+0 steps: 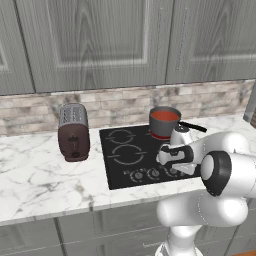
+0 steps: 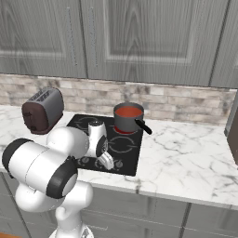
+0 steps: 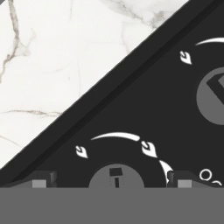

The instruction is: Wait until the marinara sauce is simmered to a deep red color and then turn off the stove.

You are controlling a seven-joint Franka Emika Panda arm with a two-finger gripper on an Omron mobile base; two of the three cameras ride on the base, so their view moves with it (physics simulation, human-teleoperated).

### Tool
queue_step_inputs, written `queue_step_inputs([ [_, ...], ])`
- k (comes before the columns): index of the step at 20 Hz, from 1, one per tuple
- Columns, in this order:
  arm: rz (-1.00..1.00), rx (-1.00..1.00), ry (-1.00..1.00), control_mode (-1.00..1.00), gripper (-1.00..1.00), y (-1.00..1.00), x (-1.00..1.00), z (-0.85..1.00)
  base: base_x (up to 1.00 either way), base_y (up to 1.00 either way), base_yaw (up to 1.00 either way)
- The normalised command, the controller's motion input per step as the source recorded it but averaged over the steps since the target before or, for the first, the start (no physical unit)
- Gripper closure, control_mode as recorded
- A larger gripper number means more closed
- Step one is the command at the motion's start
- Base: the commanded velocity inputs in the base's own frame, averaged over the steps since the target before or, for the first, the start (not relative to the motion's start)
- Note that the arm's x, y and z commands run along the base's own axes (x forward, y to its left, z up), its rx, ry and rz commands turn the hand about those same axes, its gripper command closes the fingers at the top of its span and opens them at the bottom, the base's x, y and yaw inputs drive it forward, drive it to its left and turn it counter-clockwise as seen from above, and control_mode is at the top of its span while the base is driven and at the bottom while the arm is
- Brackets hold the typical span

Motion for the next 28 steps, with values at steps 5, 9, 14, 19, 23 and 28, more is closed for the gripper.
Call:
queue_step_inputs([
  [5, 0.0, 0.0, 0.0, -1.0, -1.0, 0.0, 0.0, 0.0, 0.0, 0.0, 0.0],
  [9, 0.0, 0.0, 0.0, -1.0, -1.0, 0.0, 0.0, 0.0, 0.0, 0.0, 0.0],
  [14, 0.0, 0.0, 0.0, -1.0, -1.0, 0.0, 0.0, 0.0, 0.0, 0.0, 0.0],
  [19, 0.0, 0.0, 0.0, -1.0, -1.0, 0.0, 0.0, 0.0, 0.0, 0.0, 0.0],
  [23, 0.0, 0.0, 0.0, -1.0, -1.0, 0.0, 0.0, 0.0, 0.0, 0.0, 0.0],
  [28, 0.0, 0.0, 0.0, -1.0, -1.0, 0.0, 0.0, 0.0, 0.0, 0.0, 0.0],
])
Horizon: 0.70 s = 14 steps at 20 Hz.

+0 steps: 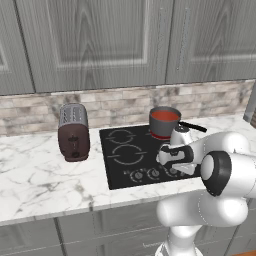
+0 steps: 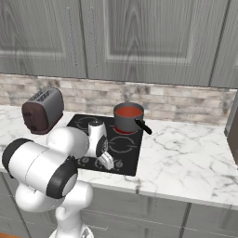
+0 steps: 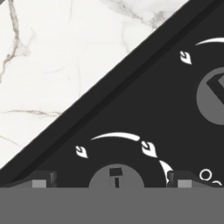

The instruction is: Wait until the marinara sauce is simmered to a deep red color and then turn off the stove.

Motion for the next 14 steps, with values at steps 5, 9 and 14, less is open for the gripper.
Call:
queue_step_inputs([
  [5, 0.0, 0.0, 0.0, -1.0, -1.0, 0.0, 0.0, 0.0, 0.0, 0.0, 0.0],
  [9, 0.0, 0.0, 0.0, -1.0, -1.0, 0.0, 0.0, 0.0, 0.0, 0.0, 0.0],
  [14, 0.0, 0.0, 0.0, -1.0, -1.0, 0.0, 0.0, 0.0, 0.0, 0.0, 0.0],
])
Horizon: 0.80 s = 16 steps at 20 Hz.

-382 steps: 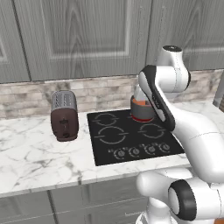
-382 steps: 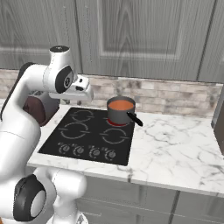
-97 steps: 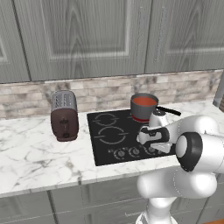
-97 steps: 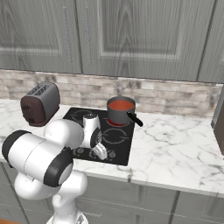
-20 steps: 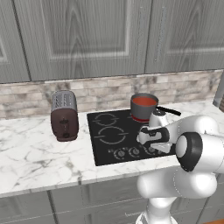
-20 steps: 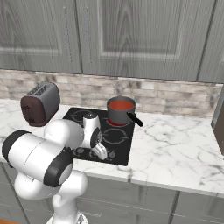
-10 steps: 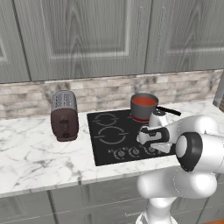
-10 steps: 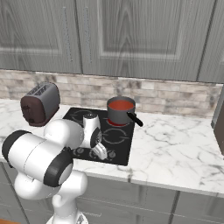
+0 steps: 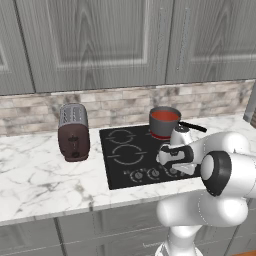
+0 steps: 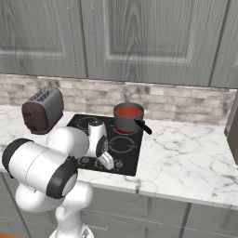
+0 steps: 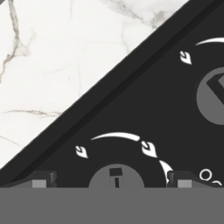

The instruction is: Wait until the marinara sauce is simmered to a deep red color and then turn off the stove.

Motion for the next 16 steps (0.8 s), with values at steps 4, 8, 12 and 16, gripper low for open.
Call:
queue_step_inputs([
  [4, 0.0, 0.0, 0.0, -1.0, -1.0, 0.0, 0.0, 0.0, 0.0, 0.0, 0.0],
  [8, 0.0, 0.0, 0.0, -1.0, -1.0, 0.0, 0.0, 0.0, 0.0, 0.0, 0.0],
  [12, 0.0, 0.0, 0.0, -1.0, -1.0, 0.0, 0.0, 0.0, 0.0, 0.0, 0.0],
  [16, 0.0, 0.0, 0.0, -1.0, -1.0, 0.0, 0.0, 0.0, 0.0, 0.0, 0.0],
])
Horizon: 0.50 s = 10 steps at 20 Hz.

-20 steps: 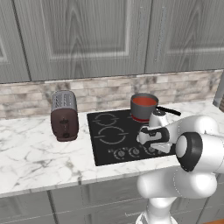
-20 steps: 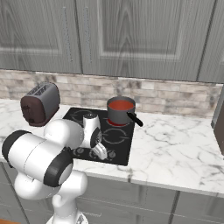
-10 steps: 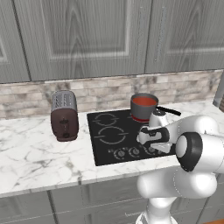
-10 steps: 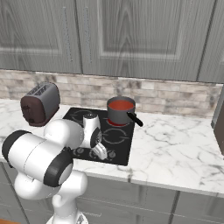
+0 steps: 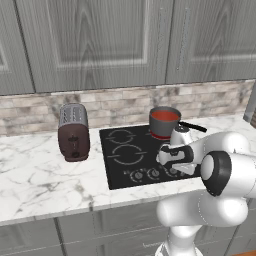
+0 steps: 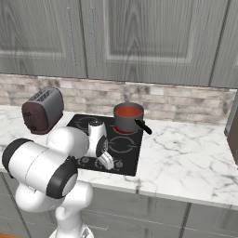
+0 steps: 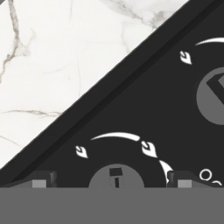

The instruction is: Wait until the marinara sauce is simmered to a deep red color and then turn off the stove.

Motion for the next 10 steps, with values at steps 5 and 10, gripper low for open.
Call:
queue_step_inputs([
  [5, 0.0, 0.0, 0.0, -1.0, -1.0, 0.0, 0.0, 0.0, 0.0, 0.0, 0.0],
  [10, 0.0, 0.0, 0.0, -1.0, -1.0, 0.0, 0.0, 0.0, 0.0, 0.0, 0.0],
])
